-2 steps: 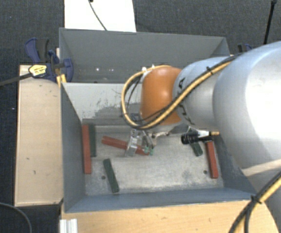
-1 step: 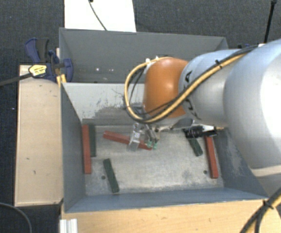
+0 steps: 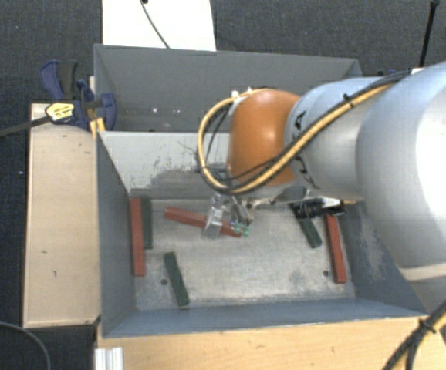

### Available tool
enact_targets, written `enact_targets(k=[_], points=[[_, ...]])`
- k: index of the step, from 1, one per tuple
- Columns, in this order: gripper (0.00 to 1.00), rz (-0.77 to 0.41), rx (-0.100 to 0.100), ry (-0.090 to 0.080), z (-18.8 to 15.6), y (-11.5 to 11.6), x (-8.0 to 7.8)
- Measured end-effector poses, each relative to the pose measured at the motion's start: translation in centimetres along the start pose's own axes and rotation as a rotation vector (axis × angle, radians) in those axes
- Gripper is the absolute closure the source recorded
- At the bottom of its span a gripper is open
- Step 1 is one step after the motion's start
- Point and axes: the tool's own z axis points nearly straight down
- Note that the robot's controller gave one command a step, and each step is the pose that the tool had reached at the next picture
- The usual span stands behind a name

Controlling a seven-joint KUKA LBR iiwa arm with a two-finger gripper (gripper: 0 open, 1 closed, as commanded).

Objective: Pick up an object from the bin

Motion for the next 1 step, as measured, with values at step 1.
enact_targets(k=[1], points=[[1.00, -0.004, -0.002, -0.003, -7.40, 0.10, -0.23]])
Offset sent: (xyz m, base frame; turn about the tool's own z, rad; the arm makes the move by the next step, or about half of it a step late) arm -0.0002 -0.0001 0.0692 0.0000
